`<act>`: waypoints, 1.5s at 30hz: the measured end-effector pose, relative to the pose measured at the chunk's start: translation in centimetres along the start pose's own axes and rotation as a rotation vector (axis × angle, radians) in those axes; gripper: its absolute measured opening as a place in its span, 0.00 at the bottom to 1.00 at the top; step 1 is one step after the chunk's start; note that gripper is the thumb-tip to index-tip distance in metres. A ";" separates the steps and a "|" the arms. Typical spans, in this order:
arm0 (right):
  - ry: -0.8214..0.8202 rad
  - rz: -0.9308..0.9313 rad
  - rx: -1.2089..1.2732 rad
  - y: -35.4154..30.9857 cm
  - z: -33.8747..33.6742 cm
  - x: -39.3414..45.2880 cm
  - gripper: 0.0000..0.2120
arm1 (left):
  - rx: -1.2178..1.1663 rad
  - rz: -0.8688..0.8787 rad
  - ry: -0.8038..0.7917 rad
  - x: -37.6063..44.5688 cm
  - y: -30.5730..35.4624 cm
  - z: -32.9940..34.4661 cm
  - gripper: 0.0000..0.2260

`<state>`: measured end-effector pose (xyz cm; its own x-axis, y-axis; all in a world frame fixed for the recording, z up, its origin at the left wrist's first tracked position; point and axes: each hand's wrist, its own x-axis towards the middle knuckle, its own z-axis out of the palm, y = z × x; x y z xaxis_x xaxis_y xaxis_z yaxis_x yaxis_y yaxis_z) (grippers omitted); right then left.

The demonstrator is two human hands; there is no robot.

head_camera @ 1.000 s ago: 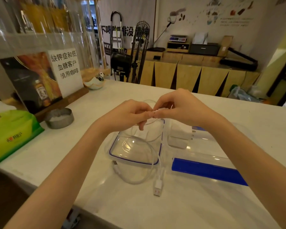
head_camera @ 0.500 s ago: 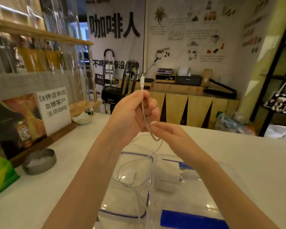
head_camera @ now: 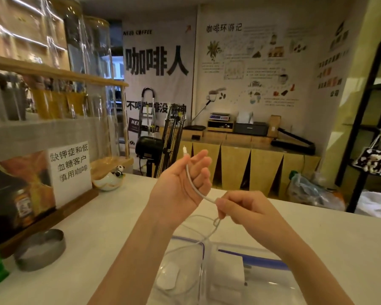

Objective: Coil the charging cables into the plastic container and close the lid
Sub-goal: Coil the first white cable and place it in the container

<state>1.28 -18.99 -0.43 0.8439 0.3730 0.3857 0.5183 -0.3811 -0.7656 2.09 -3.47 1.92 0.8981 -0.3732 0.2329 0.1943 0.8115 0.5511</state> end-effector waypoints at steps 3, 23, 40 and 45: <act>-0.084 0.056 -0.057 0.1 -0.1 0.0 0.13 | 0.052 -0.066 -0.041 0.2 0.1 -0.4 0.19; -0.183 0.056 -0.042 0.7 -2.4 -0.2 0.14 | 0.819 -0.070 -0.080 -2.5 -1.8 3.7 0.16; -0.133 0.085 -0.385 1.8 -2.0 0.4 0.06 | 0.523 -0.164 -0.029 -1.7 -0.8 2.8 0.16; 0.204 0.043 -0.531 2.3 -2.9 0.5 0.14 | 0.924 -0.213 0.021 -1.2 -3.5 2.8 0.19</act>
<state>3.25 -22.16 -0.46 0.8480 0.1966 0.4923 0.4369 -0.7851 -0.4390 -0.80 -7.10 1.99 0.8886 -0.4565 0.0448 -0.0265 0.0464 0.9986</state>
